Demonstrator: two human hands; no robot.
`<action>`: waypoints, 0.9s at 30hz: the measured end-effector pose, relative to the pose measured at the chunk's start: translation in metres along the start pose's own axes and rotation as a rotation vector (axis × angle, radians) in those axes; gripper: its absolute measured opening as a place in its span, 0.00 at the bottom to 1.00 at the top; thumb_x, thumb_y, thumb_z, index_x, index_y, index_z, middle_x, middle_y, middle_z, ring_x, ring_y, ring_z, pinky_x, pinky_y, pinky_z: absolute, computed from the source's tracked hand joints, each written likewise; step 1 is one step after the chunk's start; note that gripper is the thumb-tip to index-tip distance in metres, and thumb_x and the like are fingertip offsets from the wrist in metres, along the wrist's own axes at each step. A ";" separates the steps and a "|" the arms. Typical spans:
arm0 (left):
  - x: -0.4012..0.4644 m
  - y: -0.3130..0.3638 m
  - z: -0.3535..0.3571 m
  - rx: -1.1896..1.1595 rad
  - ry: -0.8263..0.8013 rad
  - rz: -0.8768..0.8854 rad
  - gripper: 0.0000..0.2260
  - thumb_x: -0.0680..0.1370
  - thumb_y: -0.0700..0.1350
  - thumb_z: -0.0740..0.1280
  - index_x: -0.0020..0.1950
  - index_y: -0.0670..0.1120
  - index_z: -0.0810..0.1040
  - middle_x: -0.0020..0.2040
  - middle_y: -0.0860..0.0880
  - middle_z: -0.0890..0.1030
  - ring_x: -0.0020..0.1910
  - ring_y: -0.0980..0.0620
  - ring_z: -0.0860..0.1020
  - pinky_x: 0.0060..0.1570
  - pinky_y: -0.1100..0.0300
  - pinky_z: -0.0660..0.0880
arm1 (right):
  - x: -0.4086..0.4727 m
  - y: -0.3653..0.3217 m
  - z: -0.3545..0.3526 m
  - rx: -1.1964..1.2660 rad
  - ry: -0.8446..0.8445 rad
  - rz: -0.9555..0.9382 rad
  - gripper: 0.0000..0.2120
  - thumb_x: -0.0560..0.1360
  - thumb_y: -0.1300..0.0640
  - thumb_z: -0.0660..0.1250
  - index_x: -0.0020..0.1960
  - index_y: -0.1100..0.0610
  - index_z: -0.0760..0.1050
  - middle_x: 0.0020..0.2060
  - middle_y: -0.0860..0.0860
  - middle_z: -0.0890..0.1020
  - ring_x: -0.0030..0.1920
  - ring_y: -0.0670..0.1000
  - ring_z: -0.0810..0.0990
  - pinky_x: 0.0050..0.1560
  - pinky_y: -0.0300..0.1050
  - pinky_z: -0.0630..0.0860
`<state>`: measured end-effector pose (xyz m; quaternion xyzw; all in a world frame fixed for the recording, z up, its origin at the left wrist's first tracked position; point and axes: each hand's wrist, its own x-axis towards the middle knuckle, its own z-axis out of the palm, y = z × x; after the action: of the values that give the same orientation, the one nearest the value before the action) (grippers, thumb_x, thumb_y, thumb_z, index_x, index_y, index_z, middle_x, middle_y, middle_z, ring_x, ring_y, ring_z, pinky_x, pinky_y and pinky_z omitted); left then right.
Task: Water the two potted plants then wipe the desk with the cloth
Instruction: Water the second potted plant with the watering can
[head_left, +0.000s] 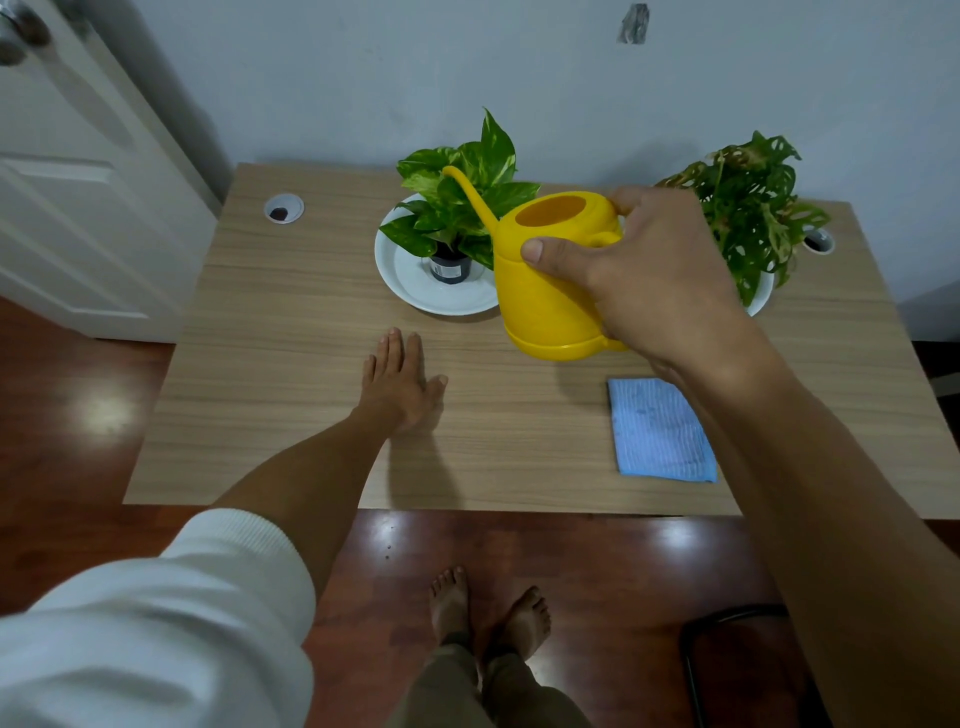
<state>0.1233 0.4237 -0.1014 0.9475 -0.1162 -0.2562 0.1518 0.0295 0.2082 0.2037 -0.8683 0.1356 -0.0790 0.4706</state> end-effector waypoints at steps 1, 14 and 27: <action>0.000 0.001 0.000 0.001 0.000 0.000 0.39 0.82 0.66 0.52 0.84 0.49 0.37 0.83 0.44 0.35 0.82 0.46 0.34 0.80 0.46 0.37 | -0.001 0.001 -0.002 -0.001 -0.004 -0.005 0.12 0.71 0.47 0.80 0.38 0.44 0.77 0.33 0.38 0.80 0.33 0.31 0.78 0.32 0.25 0.69; -0.001 0.000 0.001 -0.011 0.012 0.005 0.39 0.82 0.66 0.52 0.84 0.49 0.38 0.83 0.44 0.35 0.82 0.46 0.33 0.80 0.46 0.36 | -0.010 -0.002 -0.018 -0.023 -0.016 -0.002 0.17 0.73 0.49 0.79 0.37 0.41 0.70 0.36 0.34 0.75 0.32 0.22 0.73 0.31 0.20 0.67; 0.003 -0.003 0.003 -0.005 0.008 0.009 0.39 0.82 0.67 0.52 0.84 0.49 0.37 0.83 0.44 0.35 0.82 0.46 0.34 0.80 0.46 0.36 | 0.011 0.002 0.003 -0.077 0.095 0.058 0.26 0.68 0.40 0.80 0.52 0.58 0.79 0.45 0.53 0.82 0.44 0.52 0.80 0.39 0.42 0.70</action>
<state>0.1241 0.4249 -0.1063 0.9476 -0.1192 -0.2521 0.1557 0.0405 0.2057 0.2002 -0.8768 0.1858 -0.1011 0.4319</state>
